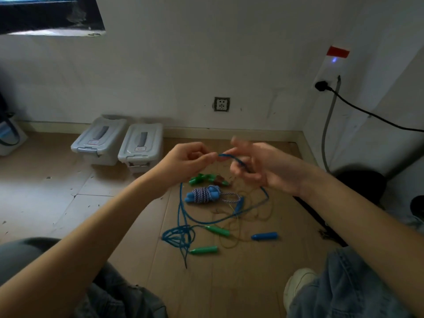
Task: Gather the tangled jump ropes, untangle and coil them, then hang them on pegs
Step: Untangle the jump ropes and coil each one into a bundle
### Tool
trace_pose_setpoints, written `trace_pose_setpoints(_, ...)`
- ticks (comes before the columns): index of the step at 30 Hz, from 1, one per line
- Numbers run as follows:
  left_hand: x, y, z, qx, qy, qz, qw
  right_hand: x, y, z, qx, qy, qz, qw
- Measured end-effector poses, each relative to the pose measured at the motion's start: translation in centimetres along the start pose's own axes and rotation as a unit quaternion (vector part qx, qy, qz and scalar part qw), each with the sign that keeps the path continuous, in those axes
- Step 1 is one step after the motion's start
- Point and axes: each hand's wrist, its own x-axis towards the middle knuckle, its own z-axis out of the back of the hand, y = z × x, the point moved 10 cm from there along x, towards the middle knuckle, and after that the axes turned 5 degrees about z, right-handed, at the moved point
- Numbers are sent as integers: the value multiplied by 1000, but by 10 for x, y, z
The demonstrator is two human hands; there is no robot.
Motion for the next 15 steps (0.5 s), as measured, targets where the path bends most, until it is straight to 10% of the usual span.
trace_pose_setpoints(5, -17, 69, -42, 271, 163, 106, 943, -8, 27, 74, 187, -225, 145, 945)
trace_pose_setpoints(8, -21, 89, -35, 269, 147, 181, 935, -14, 6, 95, -27, -299, 56, 952)
trace_pose_setpoints(11, -11, 51, -26, 112, 81, 147, 979, -7, -23, 68, -463, -162, -91, 867)
trace_pose_setpoints(15, -12, 15, -46, 89, 126, 75, 985, 1, -23, -1, -331, 42, -15, 942)
